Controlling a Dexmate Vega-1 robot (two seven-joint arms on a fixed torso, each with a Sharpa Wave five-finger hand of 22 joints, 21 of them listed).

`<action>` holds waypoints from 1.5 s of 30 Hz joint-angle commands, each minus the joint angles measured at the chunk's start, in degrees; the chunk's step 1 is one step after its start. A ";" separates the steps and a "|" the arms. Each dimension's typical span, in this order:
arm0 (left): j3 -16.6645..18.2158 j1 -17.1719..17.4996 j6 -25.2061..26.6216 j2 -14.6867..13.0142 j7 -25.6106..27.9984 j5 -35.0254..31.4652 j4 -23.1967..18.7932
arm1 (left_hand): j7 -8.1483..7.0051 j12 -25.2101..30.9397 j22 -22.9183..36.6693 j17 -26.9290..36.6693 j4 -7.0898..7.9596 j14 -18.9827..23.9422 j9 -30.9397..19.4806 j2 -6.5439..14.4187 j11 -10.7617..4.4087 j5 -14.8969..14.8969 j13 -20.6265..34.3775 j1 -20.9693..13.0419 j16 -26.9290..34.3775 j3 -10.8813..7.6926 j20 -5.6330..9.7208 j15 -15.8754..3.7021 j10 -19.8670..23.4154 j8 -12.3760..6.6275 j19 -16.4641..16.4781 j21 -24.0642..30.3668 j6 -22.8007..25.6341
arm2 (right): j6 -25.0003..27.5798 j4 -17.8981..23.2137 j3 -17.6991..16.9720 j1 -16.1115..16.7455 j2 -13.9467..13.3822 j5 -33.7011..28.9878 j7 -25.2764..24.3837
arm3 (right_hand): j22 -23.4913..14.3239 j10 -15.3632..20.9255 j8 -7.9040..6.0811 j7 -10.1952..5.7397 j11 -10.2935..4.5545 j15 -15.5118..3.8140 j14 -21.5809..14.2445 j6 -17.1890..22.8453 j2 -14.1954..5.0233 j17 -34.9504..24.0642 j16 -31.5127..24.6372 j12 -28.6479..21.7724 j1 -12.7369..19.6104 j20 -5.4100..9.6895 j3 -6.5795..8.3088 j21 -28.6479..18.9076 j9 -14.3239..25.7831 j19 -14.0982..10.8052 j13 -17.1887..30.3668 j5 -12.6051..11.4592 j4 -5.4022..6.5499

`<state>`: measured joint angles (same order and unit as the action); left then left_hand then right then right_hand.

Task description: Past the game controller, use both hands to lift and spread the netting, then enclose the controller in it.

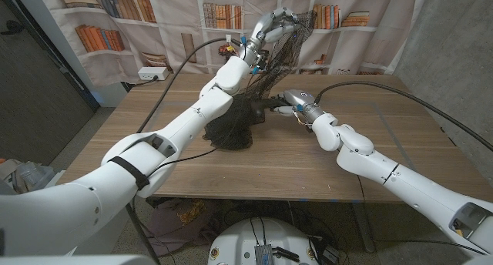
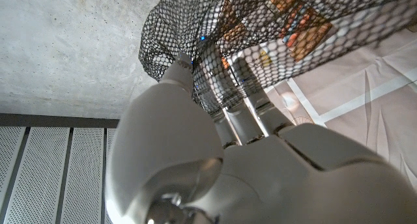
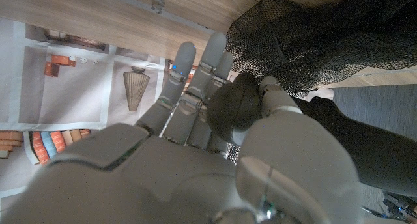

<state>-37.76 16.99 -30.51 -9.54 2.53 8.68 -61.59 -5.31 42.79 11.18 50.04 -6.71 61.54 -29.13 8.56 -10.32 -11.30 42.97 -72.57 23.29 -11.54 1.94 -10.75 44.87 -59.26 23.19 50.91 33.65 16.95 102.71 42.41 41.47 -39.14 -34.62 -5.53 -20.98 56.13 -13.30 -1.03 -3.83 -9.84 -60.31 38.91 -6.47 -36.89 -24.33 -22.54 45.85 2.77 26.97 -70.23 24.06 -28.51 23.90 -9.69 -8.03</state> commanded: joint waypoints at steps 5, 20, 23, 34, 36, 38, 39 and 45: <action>-0.60 0.14 -0.88 2.87 -4.34 4.30 2.34 | 0.08 0.01 -0.05 0.29 -0.01 0.97 0.36 0.05 0.04 -0.58 0.07 0.14 -0.66 0.19 -0.18 -2.55 -0.12 -0.51 -0.16 0.79 -0.44 | 0.94 -4.85 2.68 -4.14 2.66 -0.68 -0.35 | 0.26 2.84 -0.22 0.02 -2.17 -3.33 -0.06 0.61 -4.78 -0.05 0.24 0.30 0.11 9.29 13.28 -0.45 0.17 0.23 0.19 -0.40 13.06; -0.51 0.56 -0.62 4.13 -7.44 7.41 3.39 | 0.33 -0.09 -0.29 0.51 -0.08 0.97 0.94 0.08 0.37 -0.69 -0.05 -0.02 -1.75 0.18 0.18 -2.53 -0.38 -0.88 -0.17 1.05 -0.72 | 2.26 -5.14 4.02 -6.15 3.69 -2.29 -1.58 | 0.80 2.74 -0.10 0.12 -2.14 -3.33 0.14 0.69 -4.77 -0.01 0.47 0.72 0.33 9.28 13.41 -0.62 0.24 0.39 -0.08 -0.41 13.06; -0.53 0.80 -0.95 4.33 -7.56 7.57 3.65 | 0.19 -0.12 -0.32 0.54 -0.09 1.03 1.04 0.09 0.37 -0.70 -0.16 -0.05 -1.88 0.17 0.14 -2.54 -0.33 -1.00 -0.18 1.07 -0.58 | 2.91 -5.22 4.48 -6.57 4.14 -3.37 -2.15 | 0.94 2.75 -0.09 0.16 -2.17 -3.33 0.24 0.73 -4.82 0.08 0.59 0.81 0.36 9.28 13.47 -0.57 0.24 0.45 -0.18 -0.42 13.09; -0.66 1.77 -0.93 5.66 -9.66 9.89 3.78 | 0.24 -0.07 -0.42 0.72 -0.15 1.38 1.53 0.03 0.27 -0.72 -0.19 -0.16 -2.48 0.17 0.14 -2.55 -0.26 -1.32 0.00 1.26 -0.46 | 4.85 -7.30 4.92 -8.76 6.77 -2.27 -1.40 | 1.53 1.58 0.12 0.75 -2.26 -3.28 0.16 0.76 -4.84 0.31 0.80 1.79 0.86 9.43 13.71 -0.81 0.22 0.33 -0.72 -0.41 12.78; -0.70 1.99 -0.83 5.68 -9.86 10.05 3.48 | 0.20 -0.09 -0.44 0.76 -0.14 1.48 1.64 0.03 0.21 -0.72 -0.28 -0.17 -2.60 0.17 0.15 -2.55 -0.21 -1.35 0.01 1.28 -0.53 | 4.76 -8.18 5.35 -9.31 6.93 -2.26 -1.32 | 1.67 1.56 0.17 0.98 -1.86 -3.29 0.24 0.73 -4.90 0.42 0.92 1.86 0.93 9.41 13.79 -0.78 0.21 0.35 -0.79 -0.42 12.79; -0.69 2.24 -0.45 5.60 -10.20 10.40 3.05 | -0.09 -0.11 -0.46 0.80 -0.14 1.54 1.73 0.03 0.35 -0.73 -0.27 -0.18 -2.71 0.17 0.12 -2.55 -0.30 -1.34 -0.03 1.28 -0.66 | 4.74 -9.27 5.62 -9.84 7.19 -2.01 -1.23 | 1.75 1.55 0.21 0.98 -2.05 -3.29 0.20 0.75 -4.86 0.44 0.93 1.90 0.99 9.42 13.79 -0.86 0.19 0.29 -0.81 -0.40 12.74; -0.67 2.36 -0.24 5.57 -10.29 10.55 2.84 | 0.01 -0.11 -0.46 0.82 -0.14 1.57 1.79 0.04 0.29 -0.73 -0.28 -0.18 -2.78 0.17 0.15 -2.55 -0.28 -1.38 -0.06 1.28 -0.64 | 5.05 -9.90 5.79 -10.15 7.45 -1.98 -1.16 | 1.80 1.56 0.20 0.79 -2.10 -3.28 0.23 0.82 -4.85 0.53 1.01 1.92 1.02 9.42 13.78 -0.88 0.18 0.28 -0.83 -0.39 12.73; -0.50 2.97 0.29 5.82 -11.38 11.96 2.44 | 0.25 -0.12 -0.50 0.95 -0.11 1.68 2.08 0.01 0.10 -0.74 -0.31 -0.16 -3.16 0.19 0.23 -2.56 -0.30 -1.54 -0.02 1.33 -0.67 | 7.12 -12.79 5.71 -11.82 8.89 -0.54 -1.14 | 2.03 1.65 0.26 0.91 -2.01 -3.28 0.08 0.90 -4.87 0.56 1.00 2.02 1.13 9.42 13.81 -0.96 0.15 0.24 -0.96 -0.38 12.73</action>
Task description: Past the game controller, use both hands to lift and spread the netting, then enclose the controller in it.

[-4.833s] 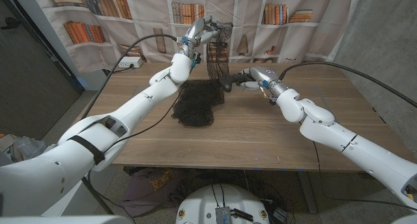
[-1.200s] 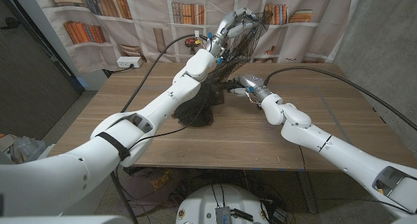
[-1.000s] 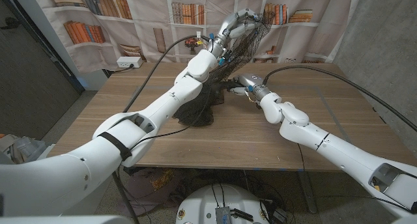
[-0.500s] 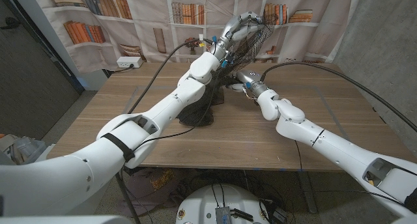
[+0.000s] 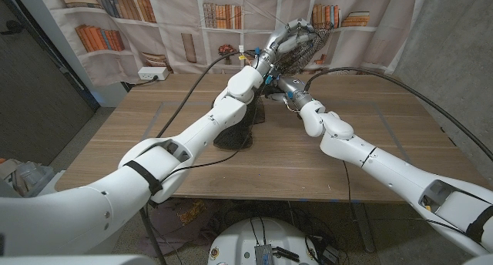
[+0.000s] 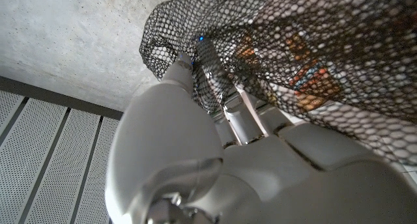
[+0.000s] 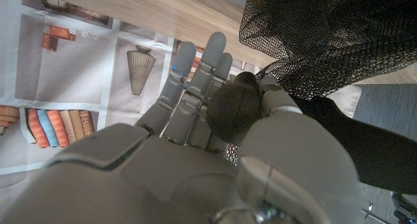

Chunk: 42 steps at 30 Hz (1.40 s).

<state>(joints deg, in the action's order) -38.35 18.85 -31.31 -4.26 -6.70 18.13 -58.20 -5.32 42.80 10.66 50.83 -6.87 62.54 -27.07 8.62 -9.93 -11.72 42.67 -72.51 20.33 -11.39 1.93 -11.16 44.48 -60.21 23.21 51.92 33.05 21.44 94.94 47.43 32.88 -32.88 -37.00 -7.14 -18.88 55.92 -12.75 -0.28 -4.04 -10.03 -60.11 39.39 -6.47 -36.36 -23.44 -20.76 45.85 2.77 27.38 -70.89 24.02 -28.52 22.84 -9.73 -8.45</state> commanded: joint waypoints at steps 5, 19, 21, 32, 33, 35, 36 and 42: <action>0.09 1.47 1.46 0.59 -2.98 3.24 -1.41 | 0.01 -0.09 0.00 0.26 0.05 0.79 0.23 -0.06 -0.37 -0.32 -0.01 -0.24 -0.46 0.05 0.33 -2.16 0.13 -0.66 -0.07 0.33 -0.23 | 2.79 -6.19 0.72 -4.59 2.87 2.95 -0.10 | 0.13 1.86 -0.22 0.23 -1.83 -3.06 -0.25 0.45 -4.86 0.01 0.09 0.30 1.20 9.41 13.40 -0.36 0.16 0.20 0.08 -0.33 13.17; 0.58 2.93 2.96 0.00 -4.03 5.14 -3.83 | -0.10 -0.11 -0.03 0.59 0.09 1.13 0.86 -0.06 -0.29 -0.35 -0.09 -0.23 -1.19 0.08 0.48 -2.17 0.13 -1.04 -0.08 0.39 -0.34 | 4.85 -10.58 0.16 -7.71 3.82 6.66 -1.57 | 0.69 1.89 -0.03 0.28 -2.23 -3.10 -0.24 0.42 -4.83 0.16 0.28 0.38 1.35 9.35 13.40 -0.53 0.13 0.18 0.15 -0.31 13.27; 0.68 3.16 3.34 -0.13 -4.10 5.45 -4.26 | 0.07 -0.08 -0.03 0.63 0.10 1.16 0.93 -0.06 -0.38 -0.35 -0.12 -0.21 -1.29 0.09 0.45 -2.17 0.25 -1.12 -0.16 0.37 -0.28 | 5.15 -11.14 0.15 -8.10 3.81 7.10 -1.88 | 0.83 1.87 -0.01 0.20 -1.89 -3.11 -0.30 0.42 -4.83 0.13 0.26 0.46 1.39 9.34 13.39 -0.58 0.16 0.18 0.09 -0.31 13.30; 0.84 3.54 4.05 -0.09 -5.31 6.86 -4.60 | -0.09 -0.07 -0.05 0.88 0.07 1.38 1.31 -0.08 -0.22 -0.36 -0.11 -0.28 -1.73 0.09 0.52 -2.17 0.19 -1.39 -0.06 0.43 -0.36 | 7.12 -14.14 0.21 -9.83 3.74 9.58 -3.23 | 1.24 1.81 0.03 0.22 -2.05 -3.08 -0.31 0.48 -4.80 0.14 0.35 0.49 1.54 9.36 13.33 -0.83 0.26 0.22 0.27 -0.31 13.31; 0.85 3.57 4.03 -0.07 -5.36 6.92 -4.60 | -0.05 -0.07 -0.05 0.91 0.08 1.40 1.36 -0.07 -0.31 -0.36 -0.11 -0.27 -1.78 0.09 0.48 -2.17 0.22 -1.44 -0.05 0.44 -0.29 | 7.15 -14.46 0.21 -9.96 3.71 9.82 -3.37 | 1.26 1.84 0.04 0.22 -2.06 -3.09 -0.31 0.47 -4.78 0.14 0.35 0.48 1.55 9.37 13.32 -0.86 0.26 0.21 0.28 -0.30 13.30; 0.90 3.66 4.07 -0.06 -5.47 7.11 -4.64 | 0.01 -0.09 -0.05 0.96 0.09 1.44 1.43 -0.07 -0.38 -0.36 -0.13 -0.27 -1.87 0.09 0.54 -2.17 0.20 -1.48 -0.03 0.44 -0.35 | 7.30 -14.97 0.56 -10.32 3.65 9.86 -3.60 | 1.33 1.84 0.04 0.25 -1.91 -3.10 -0.28 0.50 -4.79 0.16 0.40 0.51 1.58 9.36 13.31 -0.93 0.27 0.19 0.27 -0.30 13.31; 0.92 3.69 4.08 -0.06 -5.52 7.18 -4.62 | -0.08 -0.08 -0.05 0.99 0.09 1.45 1.49 -0.07 -0.38 -0.36 -0.09 -0.27 -1.93 0.09 0.53 -2.17 0.16 -1.51 -0.06 0.44 -0.37 | 7.30 -15.11 0.90 -10.52 3.56 9.70 -3.65 | 1.37 1.76 0.04 0.24 -1.91 -3.10 -0.28 0.53 -4.81 0.16 0.40 0.53 1.58 9.35 13.32 -0.91 0.27 0.22 0.29 -0.30 13.33; 1.06 3.92 4.62 0.09 -6.09 8.07 -4.43 | -0.08 -0.05 -0.06 1.13 0.09 1.55 1.72 -0.06 -0.26 -0.37 -0.09 -0.29 -2.20 0.08 0.51 -2.17 0.23 -1.68 -0.06 0.45 -0.40 | 7.50 -15.34 1.20 -10.90 3.70 10.70 -3.90 | 1.61 1.86 0.06 0.26 -2.00 -3.11 -0.25 0.54 -4.78 0.15 0.45 0.55 1.65 9.34 13.29 -1.03 0.32 0.25 0.31 -0.31 13.35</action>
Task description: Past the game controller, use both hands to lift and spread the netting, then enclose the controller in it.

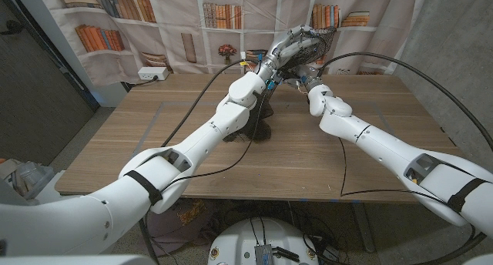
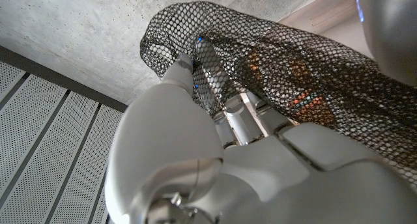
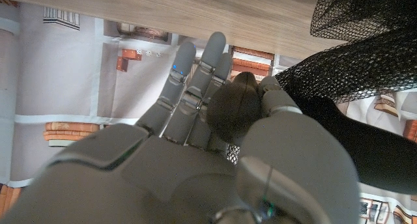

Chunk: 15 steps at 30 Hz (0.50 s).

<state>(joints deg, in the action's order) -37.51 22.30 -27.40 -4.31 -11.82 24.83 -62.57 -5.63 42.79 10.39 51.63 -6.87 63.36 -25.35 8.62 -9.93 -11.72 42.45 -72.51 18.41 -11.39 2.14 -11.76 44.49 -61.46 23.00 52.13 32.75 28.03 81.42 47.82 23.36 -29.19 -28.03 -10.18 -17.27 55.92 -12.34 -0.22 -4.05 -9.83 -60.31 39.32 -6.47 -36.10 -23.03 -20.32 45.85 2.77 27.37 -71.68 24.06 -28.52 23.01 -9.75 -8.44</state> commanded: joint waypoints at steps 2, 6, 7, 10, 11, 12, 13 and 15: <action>0.21 0.53 1.00 0.07 -1.47 1.75 -0.20 | 0.22 -0.06 0.21 0.37 0.09 0.77 0.06 -0.05 -0.39 -0.37 0.10 -0.29 -0.35 0.08 0.35 -1.56 0.25 -0.47 0.15 0.24 -0.12 | 0.70 -2.56 0.82 -1.73 0.06 2.21 -0.88 | 0.08 1.93 -0.30 0.22 -2.01 -3.32 -0.08 0.57 -4.78 -0.09 0.06 0.13 1.68 9.35 13.29 -0.27 0.27 0.27 0.12 -0.29 13.34; 0.17 0.86 1.63 0.36 -2.28 2.75 -0.41 | 0.33 -0.08 0.21 0.50 0.09 0.85 0.26 -0.06 -0.27 -0.37 0.17 -0.30 -0.56 0.09 0.30 -1.58 0.09 -0.66 0.12 0.24 0.02 | 0.75 -4.57 0.71 -2.52 0.66 3.30 -1.23 | 0.19 1.80 -0.27 0.15 -1.82 -3.31 -0.17 0.55 -4.82 -0.15 0.00 0.19 1.73 9.37 13.29 -0.33 0.28 0.28 0.14 -0.29 13.35; 0.13 0.92 1.66 0.39 -2.44 2.85 -0.45 | 0.39 -0.12 0.20 0.54 0.11 0.93 0.31 -0.04 -0.16 -0.37 -0.01 -0.28 -0.60 0.09 0.32 -1.57 0.25 -0.67 0.12 0.25 -0.09 | 0.82 -5.02 0.71 -2.75 0.80 3.53 -1.32 | 0.21 1.83 -0.26 0.15 -1.86 -3.31 -0.13 0.52 -4.79 -0.13 0.04 0.20 1.74 9.36 13.28 -0.37 0.29 0.26 0.12 -0.29 13.34; 0.04 1.18 2.07 0.36 -2.94 3.27 -0.85 | 0.31 -0.05 0.20 0.60 0.13 0.99 0.40 -0.05 -0.23 -0.36 0.11 -0.26 -0.69 0.11 0.35 -1.57 0.24 -0.75 0.11 0.24 -0.10 | 1.29 -6.23 0.11 -3.24 1.31 4.71 -1.89 | 0.33 1.80 -0.26 0.24 -2.09 -3.31 -0.08 0.58 -4.79 -0.06 0.13 0.24 1.75 9.33 13.24 -0.43 0.30 0.28 0.14 -0.28 13.39; 0.02 1.28 2.21 0.31 -3.08 3.40 -1.04 | 0.29 -0.11 0.20 0.62 0.13 1.01 0.43 -0.05 -0.20 -0.36 -0.04 -0.25 -0.72 0.11 0.34 -1.57 0.32 -0.76 0.10 0.24 -0.15 | 1.27 -6.60 -0.12 -3.41 1.39 5.13 -2.16 | 0.38 1.87 -0.26 0.20 -1.83 -3.31 -0.13 0.60 -4.85 -0.09 0.10 0.24 1.78 9.36 13.27 -0.44 0.31 0.28 0.11 -0.29 13.39; 0.01 1.43 2.40 0.26 -3.16 3.53 -1.28 | 0.24 -0.11 0.20 0.64 0.13 1.02 0.45 -0.05 -0.27 -0.36 -0.02 -0.25 -0.75 0.11 0.37 -1.57 0.29 -0.78 0.12 0.25 -0.17 | 1.33 -6.89 -0.45 -3.53 1.49 5.65 -2.41 | 0.40 1.84 -0.26 0.24 -1.80 -3.31 -0.13 0.60 -4.80 -0.08 0.11 0.28 1.78 9.35 13.23 -0.49 0.32 0.27 0.08 -0.28 13.39; -0.01 1.56 2.55 0.21 -3.31 3.68 -1.48 | 0.39 -0.12 0.20 0.68 0.13 1.05 0.50 -0.04 -0.28 -0.36 -0.08 -0.27 -0.81 0.10 0.36 -1.57 0.35 -0.81 0.10 0.24 -0.21 | 1.55 -7.12 -0.80 -3.66 1.63 6.20 -2.59 | 0.45 1.81 -0.24 0.23 -1.90 -3.31 -0.07 0.57 -4.81 -0.02 0.18 0.28 1.80 9.36 13.24 -0.50 0.33 0.28 0.11 -0.29 13.39; -0.07 1.77 2.87 0.09 -3.56 3.89 -1.83 | 0.34 -0.11 0.20 0.73 0.12 1.08 0.57 -0.05 -0.36 -0.35 -0.03 -0.28 -0.88 0.11 0.33 -1.57 0.32 -0.90 0.04 0.23 -0.14 | 1.60 -7.31 -1.27 -3.95 1.58 7.12 -2.78 | 0.50 1.82 -0.24 0.20 -1.92 -3.31 -0.15 0.58 -4.79 -0.08 0.12 0.27 1.83 9.37 13.23 -0.53 0.34 0.30 0.15 -0.29 13.38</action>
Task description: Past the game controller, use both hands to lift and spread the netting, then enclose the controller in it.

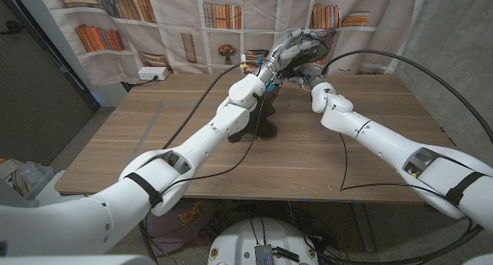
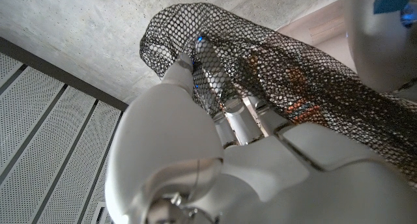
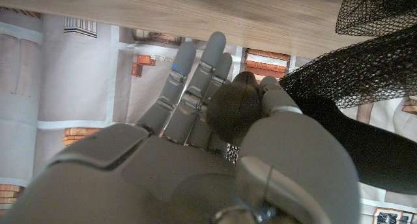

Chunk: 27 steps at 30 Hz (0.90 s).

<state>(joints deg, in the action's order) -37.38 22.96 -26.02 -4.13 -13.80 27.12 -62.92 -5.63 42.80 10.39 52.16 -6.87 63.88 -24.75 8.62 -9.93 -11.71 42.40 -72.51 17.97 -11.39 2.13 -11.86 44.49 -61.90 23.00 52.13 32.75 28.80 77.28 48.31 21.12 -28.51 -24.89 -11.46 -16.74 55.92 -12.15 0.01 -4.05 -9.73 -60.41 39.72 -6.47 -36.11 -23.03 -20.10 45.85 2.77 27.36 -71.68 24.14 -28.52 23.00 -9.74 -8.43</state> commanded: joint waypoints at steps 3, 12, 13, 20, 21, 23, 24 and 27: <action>-0.22 1.51 2.00 -0.19 -1.89 2.09 -1.91 | 0.27 -0.14 0.20 0.27 0.13 0.62 0.07 -0.05 -0.46 -0.35 0.00 -0.27 -0.54 0.11 0.31 -1.47 0.27 -0.54 0.03 0.24 -0.16 | 0.57 -2.59 -2.02 -2.05 0.38 4.73 -1.64 | 0.05 1.84 -0.44 -0.03 -1.92 -3.41 -0.07 0.25 -4.80 -0.09 0.12 0.09 1.87 9.38 13.23 -0.60 0.26 0.31 0.12 -0.30 13.38; -0.16 2.86 2.97 -0.58 -3.14 3.63 -3.07 | 0.26 -0.12 0.20 0.51 0.10 0.81 0.39 -0.04 -0.33 -0.35 0.03 -0.32 -0.84 0.10 0.30 -1.47 0.30 -0.73 0.13 0.29 -0.38 | 0.99 0.63 -2.43 -2.25 -0.98 6.04 -1.41 | 0.40 1.94 -0.41 0.06 -1.77 -3.41 -0.12 0.31 -4.82 -0.12 0.15 0.08 1.99 9.37 13.21 -0.80 0.29 0.32 0.24 -0.30 13.40; -0.11 3.18 3.26 -0.69 -3.22 3.93 -3.36 | 0.27 -0.12 0.20 0.53 0.09 0.81 0.42 -0.05 -0.32 -0.34 0.00 -0.33 -0.87 0.10 0.31 -1.48 0.36 -0.75 0.13 0.29 -0.40 | 1.16 0.92 -2.39 -2.22 -1.08 6.04 -1.44 | 0.42 1.95 -0.40 0.06 -1.71 -3.40 -0.11 0.30 -4.82 -0.12 0.16 0.07 2.02 9.39 13.22 -0.82 0.30 0.33 0.26 -0.31 13.38; 0.14 5.99 5.92 -2.45 -3.19 5.65 -6.78 | 0.37 -0.16 0.19 0.69 0.16 0.92 0.66 -0.03 -0.22 -0.33 0.00 -0.26 -1.10 0.12 0.29 -1.47 0.26 -0.97 0.12 0.29 -0.34 | 1.02 1.39 -2.96 -2.09 -1.57 7.29 -1.38 | 0.70 1.93 -0.37 0.10 -1.74 -3.39 -0.21 0.28 -4.83 -0.16 0.15 0.13 2.11 9.38 13.21 -0.94 0.36 0.36 0.31 -0.30 13.42; 0.20 6.42 6.31 -2.79 -3.15 5.88 -7.31 | 0.40 -0.16 0.19 0.72 0.16 0.93 0.69 -0.03 -0.22 -0.33 0.01 -0.25 -1.13 0.12 0.31 -1.47 0.25 -1.03 0.13 0.30 -0.26 | 1.18 1.37 -3.05 -2.10 -1.58 7.37 -1.54 | 0.73 1.92 -0.38 0.10 -1.76 -3.39 -0.21 0.32 -4.83 -0.16 0.15 0.14 2.12 9.38 13.20 -0.96 0.36 0.36 0.31 -0.30 13.42; 0.28 7.25 6.97 -3.47 -2.52 5.89 -8.45 | 0.35 -0.19 0.20 0.77 0.16 0.94 0.74 -0.03 -0.23 -0.33 -0.07 -0.26 -1.19 0.12 0.29 -1.47 0.30 -1.06 0.09 0.29 -0.34 | 1.25 1.37 -3.38 -2.06 -1.67 7.83 -1.62 | 0.79 1.90 -0.32 0.16 -1.79 -3.39 -0.20 0.22 -4.82 -0.14 0.18 0.15 2.15 9.38 13.20 -0.99 0.35 0.37 0.33 -0.30 13.42; 0.41 7.70 7.63 -3.71 -2.63 6.54 -8.99 | 0.41 -0.16 0.20 0.80 0.16 0.94 0.78 -0.04 -0.23 -0.33 -0.08 -0.26 -1.23 0.13 0.30 -1.47 0.39 -1.11 0.12 0.30 -0.31 | 1.08 1.37 -3.60 -2.02 -1.76 8.15 -1.66 | 0.80 1.90 -0.31 0.15 -1.87 -3.40 -0.21 0.19 -4.81 -0.16 0.17 0.15 2.15 9.38 13.19 -1.02 0.35 0.36 0.34 -0.30 13.41; 0.86 9.12 9.40 -4.16 -3.01 8.73 -10.49 | 0.30 -0.13 0.20 0.86 0.16 0.95 0.85 -0.05 -0.29 -0.32 0.08 -0.26 -1.32 0.14 0.33 -1.47 0.22 -1.11 0.12 0.30 -0.50 | 0.76 1.23 -4.58 -1.91 -1.87 9.60 -1.50 | 0.89 1.94 -0.32 0.23 -1.69 -3.41 -0.18 0.26 -4.81 -0.14 0.21 0.19 2.19 9.37 13.19 -1.07 0.35 0.38 0.29 -0.30 13.41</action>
<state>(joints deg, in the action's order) -37.27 28.23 -21.05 -6.22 -16.69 31.97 -68.87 -5.31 42.79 10.39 52.69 -6.87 64.19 -23.89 8.62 -10.05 -11.69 42.24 -72.51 16.66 -11.39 2.13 -12.16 44.60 -62.79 23.00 52.12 32.44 29.87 78.02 45.62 19.10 -29.66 -18.18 -12.90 -15.80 55.91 -12.31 0.01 -4.05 -9.85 -60.30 39.67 -6.47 -36.11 -23.04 -20.10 45.85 2.77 27.36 -72.34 24.34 -28.52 23.17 -9.69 -8.43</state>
